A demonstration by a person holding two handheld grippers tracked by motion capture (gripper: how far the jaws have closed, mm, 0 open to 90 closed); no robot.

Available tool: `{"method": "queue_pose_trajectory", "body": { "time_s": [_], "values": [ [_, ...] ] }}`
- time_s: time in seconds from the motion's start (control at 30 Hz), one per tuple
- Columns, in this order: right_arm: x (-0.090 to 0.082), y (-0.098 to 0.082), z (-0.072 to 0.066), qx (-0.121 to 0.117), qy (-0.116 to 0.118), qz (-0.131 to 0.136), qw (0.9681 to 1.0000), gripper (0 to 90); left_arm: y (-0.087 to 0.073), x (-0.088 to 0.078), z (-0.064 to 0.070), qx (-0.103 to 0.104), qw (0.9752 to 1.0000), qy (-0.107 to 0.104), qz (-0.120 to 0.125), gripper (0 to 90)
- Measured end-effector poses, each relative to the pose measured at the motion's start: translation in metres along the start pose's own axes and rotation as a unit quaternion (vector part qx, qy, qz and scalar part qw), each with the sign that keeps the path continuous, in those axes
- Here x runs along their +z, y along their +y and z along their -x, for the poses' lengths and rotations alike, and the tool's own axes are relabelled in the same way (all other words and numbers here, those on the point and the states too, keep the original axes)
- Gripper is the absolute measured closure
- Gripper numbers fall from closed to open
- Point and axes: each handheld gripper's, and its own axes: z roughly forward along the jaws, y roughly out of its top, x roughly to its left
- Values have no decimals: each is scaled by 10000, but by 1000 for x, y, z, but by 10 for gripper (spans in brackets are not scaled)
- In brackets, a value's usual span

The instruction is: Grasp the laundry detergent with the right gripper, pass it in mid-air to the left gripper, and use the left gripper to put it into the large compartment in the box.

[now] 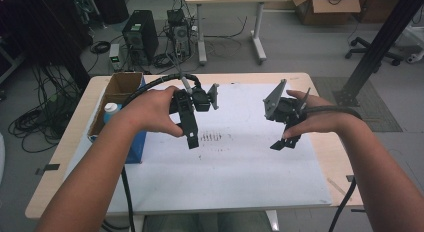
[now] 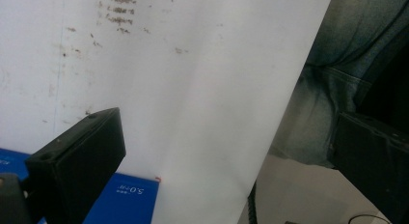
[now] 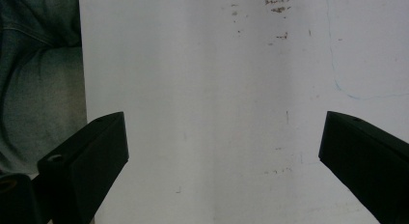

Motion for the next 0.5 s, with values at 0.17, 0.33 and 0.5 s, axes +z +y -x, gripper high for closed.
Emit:
{"method": "queue_pose_trajectory", "body": {
  "time_s": [0.17,0.33,0.5],
  "values": [
    [-2,1,0,4,-20,-56,10000,35,-2,-1,1,46,10000,-16,14,4],
    [-3,2,-1,13,-21,-76,10000,35,-3,-1,0,23,10000,-1,6,4],
    [-3,2,0,4,-28,-64,10000,36,-4,-1,0,16,10000,4,-14,4]
  ]
}}
